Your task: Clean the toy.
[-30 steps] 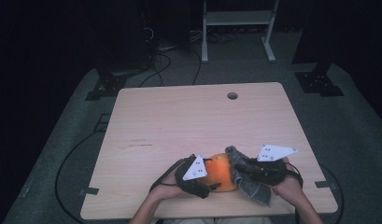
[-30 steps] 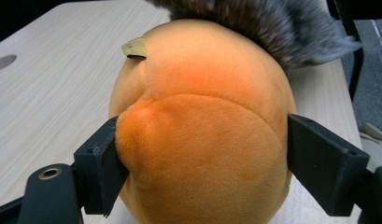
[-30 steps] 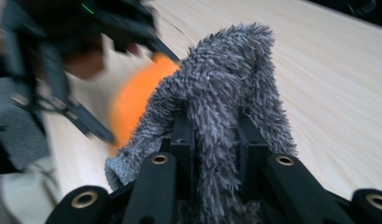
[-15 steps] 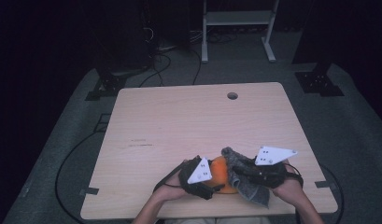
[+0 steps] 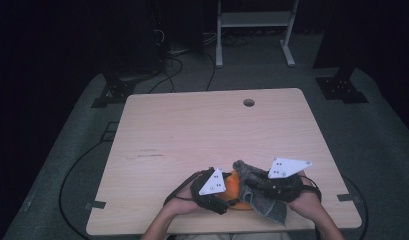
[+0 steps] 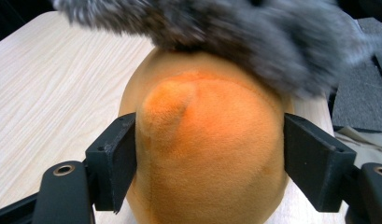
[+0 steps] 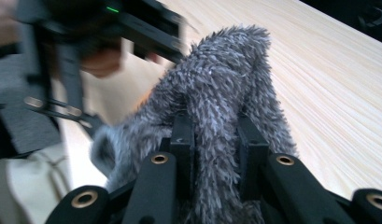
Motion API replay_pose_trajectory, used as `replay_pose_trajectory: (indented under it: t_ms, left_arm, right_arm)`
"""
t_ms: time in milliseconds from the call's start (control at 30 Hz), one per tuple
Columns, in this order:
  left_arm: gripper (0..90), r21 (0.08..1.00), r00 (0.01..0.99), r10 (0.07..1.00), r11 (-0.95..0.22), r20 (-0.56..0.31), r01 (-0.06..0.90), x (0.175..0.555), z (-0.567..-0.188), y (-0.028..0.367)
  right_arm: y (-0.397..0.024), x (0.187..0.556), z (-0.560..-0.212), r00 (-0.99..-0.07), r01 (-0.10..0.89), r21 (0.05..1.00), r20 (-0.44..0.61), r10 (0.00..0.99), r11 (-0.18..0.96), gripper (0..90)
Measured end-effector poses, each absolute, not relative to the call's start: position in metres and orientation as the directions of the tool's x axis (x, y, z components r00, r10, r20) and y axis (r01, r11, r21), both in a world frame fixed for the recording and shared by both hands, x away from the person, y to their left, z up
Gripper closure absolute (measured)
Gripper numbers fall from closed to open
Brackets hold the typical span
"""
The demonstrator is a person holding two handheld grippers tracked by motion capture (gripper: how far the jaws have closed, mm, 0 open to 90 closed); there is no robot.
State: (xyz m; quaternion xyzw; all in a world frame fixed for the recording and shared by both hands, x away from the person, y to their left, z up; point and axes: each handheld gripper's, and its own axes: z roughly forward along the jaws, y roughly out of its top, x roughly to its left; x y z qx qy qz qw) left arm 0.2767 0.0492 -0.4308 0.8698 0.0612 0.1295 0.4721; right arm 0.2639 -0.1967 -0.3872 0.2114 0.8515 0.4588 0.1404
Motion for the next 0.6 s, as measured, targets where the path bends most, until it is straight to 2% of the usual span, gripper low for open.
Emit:
replay_pose_trajectory:
  t_ms: [133, 233, 433, 500, 600]
  left_arm:
    - [24.0, 0.848, 0.964, 0.226, -0.531, 0.139, 0.002, 0.279, -0.434, 0.051]
    - [24.1, 0.84, 0.967, 0.206, -0.542, 0.151, -0.016, 0.278, -0.435, 0.049]
    - [24.0, 0.833, 0.969, 0.182, -0.552, 0.17, -0.042, 0.275, -0.435, 0.049]
    - [19.8, 0.838, 0.969, 0.192, -0.545, 0.154, -0.026, 0.276, -0.434, 0.051]
    - [8.8, 0.837, 0.964, 0.244, -0.545, 0.107, 0.045, 0.278, -0.431, 0.045]
  right_arm:
    - [-0.218, 0.272, -0.397, -0.839, 0.292, 0.837, -0.008, 0.544, 0.463, 71.9]
    - [-0.225, 0.271, -0.398, -0.824, 0.323, 0.838, 0.021, 0.567, 0.439, 72.1]
    - [-0.195, 0.258, -0.38, -0.87, 0.215, 0.853, -0.053, 0.49, 0.475, 72.1]
    - [-0.187, 0.256, -0.382, -0.877, 0.204, 0.846, -0.065, 0.475, 0.492, 72.1]
    - [-0.187, 0.257, -0.392, -0.874, 0.235, 0.855, -0.023, 0.485, 0.463, 72.0]
